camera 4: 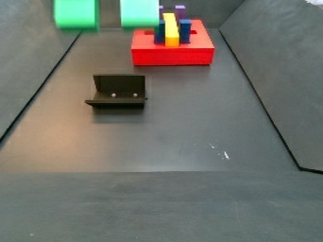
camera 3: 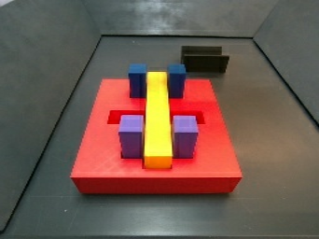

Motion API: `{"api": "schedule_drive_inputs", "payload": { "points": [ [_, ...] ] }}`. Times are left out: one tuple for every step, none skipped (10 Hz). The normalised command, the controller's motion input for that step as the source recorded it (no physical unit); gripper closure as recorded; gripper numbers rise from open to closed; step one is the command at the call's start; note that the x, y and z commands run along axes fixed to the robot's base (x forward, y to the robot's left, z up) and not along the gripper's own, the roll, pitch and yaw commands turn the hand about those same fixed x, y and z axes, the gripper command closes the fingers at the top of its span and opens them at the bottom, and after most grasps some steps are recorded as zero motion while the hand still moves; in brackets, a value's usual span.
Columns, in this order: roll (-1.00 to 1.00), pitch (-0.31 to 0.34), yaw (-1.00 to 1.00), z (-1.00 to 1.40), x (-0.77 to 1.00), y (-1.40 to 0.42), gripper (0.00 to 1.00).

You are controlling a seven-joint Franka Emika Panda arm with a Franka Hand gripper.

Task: Pick up the green object. Move up. Place the green object on the fixture. Regrasp the green object. Move to above the board. Insert the green object.
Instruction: Move to above the board.

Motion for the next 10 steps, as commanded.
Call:
{"api": "schedule_drive_inputs", "payload": {
  "points": [
    [-0.02, 0.063, -0.01, 0.71, 0.0, -0.03, 1.0],
    [0.01, 0.085, 0.0, 0.19, 0.04, -0.01, 1.0],
    [-1.0, 0.022, -0.07, 0.28, -0.94, -1.4, 1.0],
    [-1.0, 0.01, -0.06, 0.31, -0.96, -1.4, 1.0],
    [-1.0, -0.005, -0.06, 0.32, -1.01, -1.4, 1.0],
    [-1.0, -0.006, -0.05, 0.28, -1.06, -1.4, 1.0],
    [-1.0, -0.001, -0.05, 0.29, -1.03, -1.4, 1.0],
    [-1.0, -0.001, -0.04, 0.2, -0.72, -0.95, 1.0],
    [-1.0, -0.001, -0.04, 0.12, -0.52, -0.67, 1.0],
    [-1.0, 0.004, -0.04, 0.06, -0.26, -0.3, 1.0]
  ]
}}
